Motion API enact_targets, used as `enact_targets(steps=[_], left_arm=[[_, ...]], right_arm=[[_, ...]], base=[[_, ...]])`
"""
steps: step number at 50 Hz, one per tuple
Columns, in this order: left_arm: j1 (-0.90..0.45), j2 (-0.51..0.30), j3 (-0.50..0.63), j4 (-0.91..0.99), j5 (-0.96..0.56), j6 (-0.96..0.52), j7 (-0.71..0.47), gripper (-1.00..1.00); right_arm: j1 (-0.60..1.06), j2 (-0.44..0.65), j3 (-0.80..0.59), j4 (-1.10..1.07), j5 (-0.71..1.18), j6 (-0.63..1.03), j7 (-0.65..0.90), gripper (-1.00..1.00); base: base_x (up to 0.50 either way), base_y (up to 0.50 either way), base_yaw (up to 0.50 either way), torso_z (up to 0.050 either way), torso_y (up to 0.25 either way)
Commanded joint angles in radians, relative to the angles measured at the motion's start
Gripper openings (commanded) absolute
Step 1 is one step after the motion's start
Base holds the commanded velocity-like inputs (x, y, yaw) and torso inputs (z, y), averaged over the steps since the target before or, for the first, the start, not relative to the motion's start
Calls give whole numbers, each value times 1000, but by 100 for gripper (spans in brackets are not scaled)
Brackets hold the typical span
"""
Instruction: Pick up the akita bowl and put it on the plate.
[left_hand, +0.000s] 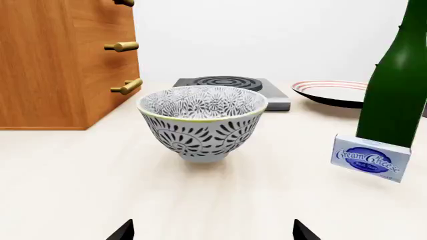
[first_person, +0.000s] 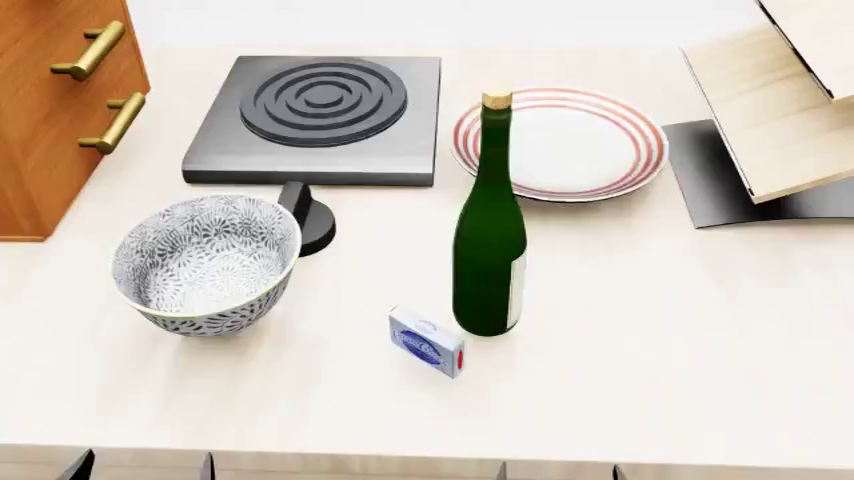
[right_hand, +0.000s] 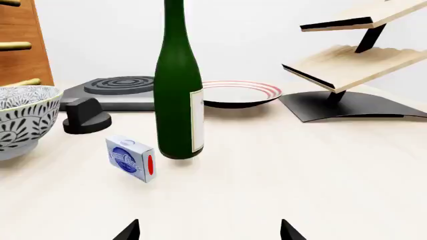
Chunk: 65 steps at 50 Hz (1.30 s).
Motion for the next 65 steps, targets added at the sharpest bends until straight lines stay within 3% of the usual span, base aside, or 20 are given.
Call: enact_targets(steps=[1,17,41,57,65], left_arm=[[5,-15,16,16,-15,-11,-16,100],[-16,-56,67,-23,-64,-15,-53,100],[-67,-116,34,349,-83,-169,-149,100],[-16,-149,-99,427,-172,-129,-197,100],[-11,-153,-112,421,-181,-119,-213,100]], right_arm=[[-3,14,-18,-9,14,5,18,100],[26,53,-72,50,52,-1,64,100],[40,110,-53,-255,98,149,135,100],[33,139,18,-332,170,181,171,100],[34,144,30,-320,195,177,178,100]], base=[[0,0,0,0,0],[0,0,0,0,0],[0,0,0,0,0],[0,0,0,0,0],[0,0,0,0,0]])
